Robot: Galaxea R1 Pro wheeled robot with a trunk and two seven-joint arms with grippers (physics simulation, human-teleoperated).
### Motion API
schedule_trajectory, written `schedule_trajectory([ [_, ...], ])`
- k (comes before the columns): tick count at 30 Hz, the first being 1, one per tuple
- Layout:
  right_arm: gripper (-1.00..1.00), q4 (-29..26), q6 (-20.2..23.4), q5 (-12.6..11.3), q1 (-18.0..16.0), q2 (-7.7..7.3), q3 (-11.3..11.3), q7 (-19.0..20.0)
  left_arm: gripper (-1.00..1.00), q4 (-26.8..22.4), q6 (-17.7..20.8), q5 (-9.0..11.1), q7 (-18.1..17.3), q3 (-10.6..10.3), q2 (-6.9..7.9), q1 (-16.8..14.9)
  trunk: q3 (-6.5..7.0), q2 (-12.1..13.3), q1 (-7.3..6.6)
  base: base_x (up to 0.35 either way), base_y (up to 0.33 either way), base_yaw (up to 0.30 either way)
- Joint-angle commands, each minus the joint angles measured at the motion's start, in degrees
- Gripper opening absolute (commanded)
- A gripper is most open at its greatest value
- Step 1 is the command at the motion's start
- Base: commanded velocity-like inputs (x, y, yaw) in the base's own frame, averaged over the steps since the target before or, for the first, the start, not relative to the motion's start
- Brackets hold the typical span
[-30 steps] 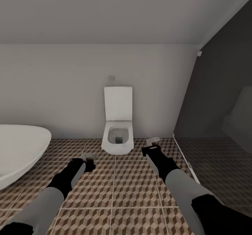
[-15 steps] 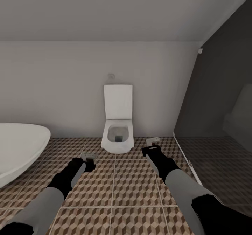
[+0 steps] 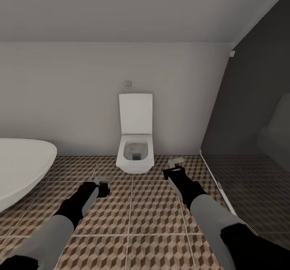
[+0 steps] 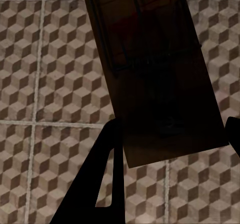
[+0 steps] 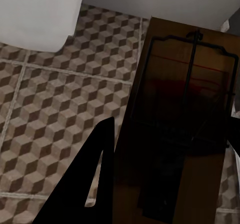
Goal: Take the four mousetraps from the cabinet in the bathroom and place them on the bathroom floor. Make sure all four end up on the same floor surface, and ensure that at least two of them are either under or directly next to the same bathroom sink.
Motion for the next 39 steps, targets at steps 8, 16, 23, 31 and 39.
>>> schedule_trajectory([
  [8, -1.00, -0.1, 0.4, -0.1, 0.0, -0.02, 0.3, -0.2, -1.00, 0.0, 0.2, 0.5, 0.5, -0.4, 0.08, 0.0, -2.22, -3.3, 1.76, 0.000, 0.000, 0.000],
  [16, -1.00, -0.1, 0.4, -0.1, -0.1, -0.03, 0.3, -0.2, -1.00, 0.0, 0.2, 0.5, 0.5, -0.4, 0.08, 0.0, -4.39, -6.5, 3.52, 0.000, 0.000, 0.000],
  [23, -1.00, 0.0, 0.4, 0.0, 0.0, -0.03, 0.3, -0.2, -1.00, 0.0, 0.2, 0.5, 0.5, -0.4, 0.08, 0.0, -6.28, -9.3, 5.05, 0.000, 0.000, 0.000],
  [31, -1.00, 0.5, 0.4, 0.0, 0.0, 0.05, 0.4, -0.1, -1.00, 0.0, 0.2, 0.5, 0.5, -0.5, 0.08, 0.0, -8.45, -12.5, 6.81, 0.000, 0.000, 0.000],
  [39, -1.00, 0.7, 0.4, 0.0, 0.0, 0.10, 0.4, -0.1, -1.00, 0.0, 0.2, 0.5, 0.5, -0.5, 0.08, 0.0, -10.61, -15.7, 8.57, 0.000, 0.000, 0.000],
])
